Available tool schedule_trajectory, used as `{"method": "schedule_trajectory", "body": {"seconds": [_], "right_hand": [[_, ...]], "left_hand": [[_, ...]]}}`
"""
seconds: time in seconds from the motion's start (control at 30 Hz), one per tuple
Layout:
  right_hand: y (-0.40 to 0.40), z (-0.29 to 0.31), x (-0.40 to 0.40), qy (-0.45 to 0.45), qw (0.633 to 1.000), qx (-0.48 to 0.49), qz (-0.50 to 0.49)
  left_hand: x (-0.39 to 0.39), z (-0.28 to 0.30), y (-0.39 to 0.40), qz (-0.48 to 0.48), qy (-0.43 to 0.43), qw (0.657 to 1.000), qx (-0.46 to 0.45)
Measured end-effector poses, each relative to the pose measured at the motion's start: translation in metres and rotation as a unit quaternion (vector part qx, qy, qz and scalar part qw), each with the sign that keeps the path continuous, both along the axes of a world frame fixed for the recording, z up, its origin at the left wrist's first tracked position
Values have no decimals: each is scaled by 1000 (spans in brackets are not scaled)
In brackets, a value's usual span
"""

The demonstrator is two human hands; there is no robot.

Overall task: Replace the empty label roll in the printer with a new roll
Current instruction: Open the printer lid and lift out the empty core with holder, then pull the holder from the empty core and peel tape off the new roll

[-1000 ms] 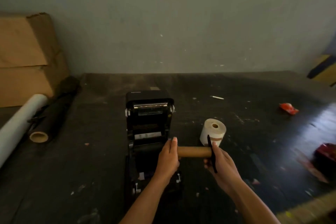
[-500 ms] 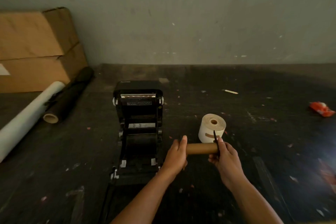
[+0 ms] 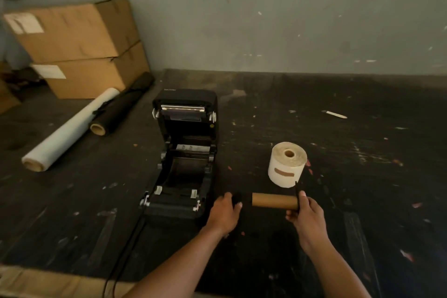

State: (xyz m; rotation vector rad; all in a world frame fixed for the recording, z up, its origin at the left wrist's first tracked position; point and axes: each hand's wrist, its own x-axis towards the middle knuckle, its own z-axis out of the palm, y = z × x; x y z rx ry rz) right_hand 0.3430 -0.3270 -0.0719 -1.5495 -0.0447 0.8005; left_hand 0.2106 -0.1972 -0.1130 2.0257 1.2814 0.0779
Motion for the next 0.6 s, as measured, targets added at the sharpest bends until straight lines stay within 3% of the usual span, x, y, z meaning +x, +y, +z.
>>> {"method": "schedule_trajectory", "body": {"seconds": [0.3,0.4,0.47,0.5,0.53,0.57,0.6], "right_hand": [[-16,2,7,-51,998,-20,31],[-16,13,13,-71,997,4,30],[-14,24,18,-83,996,24,33],[-13,30,20,-91,995,34,35],[-11,36,22,-100,993,44,37],[-9,41,23,-107,992,54,39],[-8,44,24,-112,991,63,40]], "left_hand": [[6,-24,-3,-46,127,984,113],[18,2,-4,-17,49,993,103],[25,39,-4,34,-114,992,-50],[28,58,-6,54,-198,962,-178],[30,74,-7,53,-249,922,-290],[30,88,-7,23,-266,899,-346],[30,98,-8,-22,-261,898,-352]]}}
